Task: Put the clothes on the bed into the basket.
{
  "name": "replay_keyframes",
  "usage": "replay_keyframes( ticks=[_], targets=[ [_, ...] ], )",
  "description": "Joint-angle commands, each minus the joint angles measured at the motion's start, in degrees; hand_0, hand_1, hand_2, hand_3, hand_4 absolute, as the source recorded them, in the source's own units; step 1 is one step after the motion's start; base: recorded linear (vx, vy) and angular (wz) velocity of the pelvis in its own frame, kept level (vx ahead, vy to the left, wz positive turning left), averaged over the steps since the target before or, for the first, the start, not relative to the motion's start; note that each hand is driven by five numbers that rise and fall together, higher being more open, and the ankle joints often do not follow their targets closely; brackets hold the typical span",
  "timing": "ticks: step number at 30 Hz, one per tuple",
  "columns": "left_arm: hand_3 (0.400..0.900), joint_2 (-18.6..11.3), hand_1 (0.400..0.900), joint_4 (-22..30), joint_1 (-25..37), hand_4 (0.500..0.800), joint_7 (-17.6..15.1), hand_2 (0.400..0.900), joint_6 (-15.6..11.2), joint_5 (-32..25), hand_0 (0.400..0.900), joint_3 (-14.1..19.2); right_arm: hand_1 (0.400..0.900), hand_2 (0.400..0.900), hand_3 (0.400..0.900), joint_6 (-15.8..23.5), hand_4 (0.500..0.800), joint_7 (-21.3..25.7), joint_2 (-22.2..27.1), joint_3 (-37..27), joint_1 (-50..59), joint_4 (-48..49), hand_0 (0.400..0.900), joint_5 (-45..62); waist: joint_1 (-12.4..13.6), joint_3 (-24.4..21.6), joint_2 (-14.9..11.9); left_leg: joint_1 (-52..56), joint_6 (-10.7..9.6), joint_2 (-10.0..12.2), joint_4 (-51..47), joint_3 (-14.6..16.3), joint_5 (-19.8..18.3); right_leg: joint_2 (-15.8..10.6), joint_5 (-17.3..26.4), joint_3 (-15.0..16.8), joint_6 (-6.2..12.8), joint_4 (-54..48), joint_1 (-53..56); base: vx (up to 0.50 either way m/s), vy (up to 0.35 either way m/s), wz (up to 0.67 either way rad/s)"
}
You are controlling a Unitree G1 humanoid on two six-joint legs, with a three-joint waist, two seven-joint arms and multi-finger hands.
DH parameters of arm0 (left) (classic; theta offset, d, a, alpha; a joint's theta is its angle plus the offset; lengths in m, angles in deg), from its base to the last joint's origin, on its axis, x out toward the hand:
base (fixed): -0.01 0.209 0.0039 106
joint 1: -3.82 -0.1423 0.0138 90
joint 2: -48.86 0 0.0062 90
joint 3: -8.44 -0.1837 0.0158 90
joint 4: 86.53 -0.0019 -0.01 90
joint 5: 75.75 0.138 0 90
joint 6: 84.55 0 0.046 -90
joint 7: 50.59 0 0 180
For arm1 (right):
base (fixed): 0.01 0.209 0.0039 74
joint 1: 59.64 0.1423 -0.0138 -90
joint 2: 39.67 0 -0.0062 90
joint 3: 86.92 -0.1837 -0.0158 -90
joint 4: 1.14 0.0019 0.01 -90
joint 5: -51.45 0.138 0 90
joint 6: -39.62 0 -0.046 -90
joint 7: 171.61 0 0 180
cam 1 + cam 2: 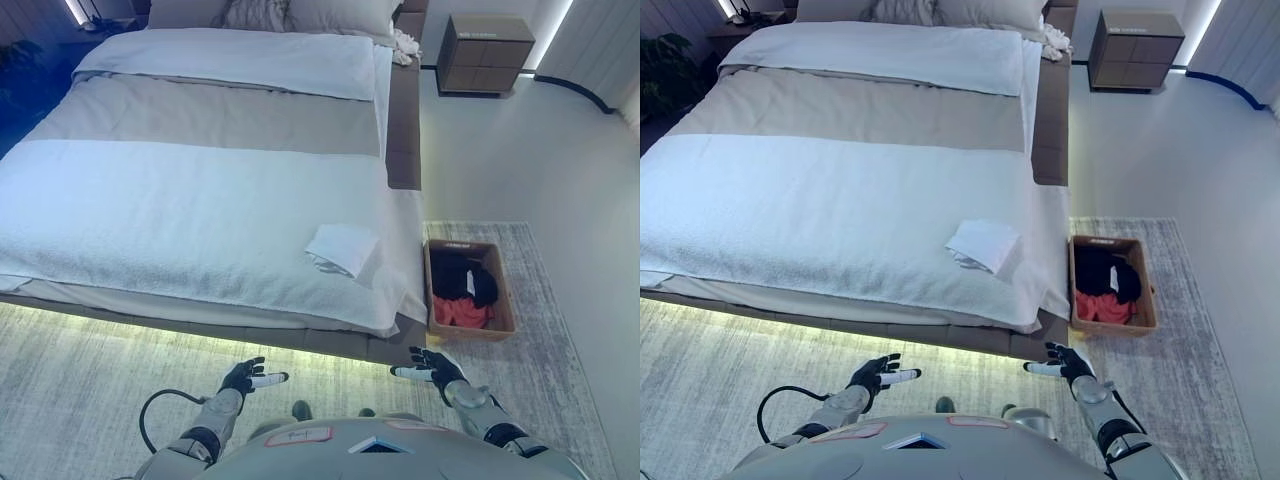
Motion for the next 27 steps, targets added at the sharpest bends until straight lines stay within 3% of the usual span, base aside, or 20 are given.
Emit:
replay_keyframes(
  ticks=[1, 12, 27],
  targets=[
    [0.9, -0.9, 0.9, -0.1, 4.0, 0.8, -0.4, 0.9, -2.5, -0.6, 0.9, 0.7, 0.9, 0.9, 0.9, 2.5, 0.8, 0.3, -0.6, 0.5, 3.9, -1.2, 0.9, 1.3, 1.3, -2.1, -3.7, -0.5, -1.5, -0.7, -0.2, -0.6, -3.4, -2.5, 0.1, 1.0, 2.64, 0.1, -2.1, 0.0, 0.0, 0.0],
    [0.9, -1.2, 0.9, -0.2, 3.8, 0.8, -0.4, 0.9, -2.2, -0.9, 0.9, 1.3, 0.9, 0.9, 0.9, 2.3, 0.8, 0.1, -0.4, 0.7, 4.1, -0.1, 0.9, 1.6, 1.5, -1.4, -3.9, -0.1, -2.1, 0.2, 0.4, -0.9, -3.5, -1.7, -0.7, 1.2, 1.92, 0.1, -1.5, 0.01, -0.043, 0.0],
    [0.9, -1.4, 0.9, 1.4, 5.4, 0.8, -1.4, 0.9, -2.4, -2.2, 0.9, 0.8, 0.9, 0.9, 0.9, 3.3, 0.8, 1.3, 1.5, 1.2, 5.7, 2.6, 0.9, 2.4, 1.5, 3.2, -4.3, -3.2, -3.8, 2.6, 6.4, -2.6, -3.6, 0.5, -1.7, 0.6, -0.38, 1.5, -2.4, 0.0, -0.108, 0.06]
  ],
)
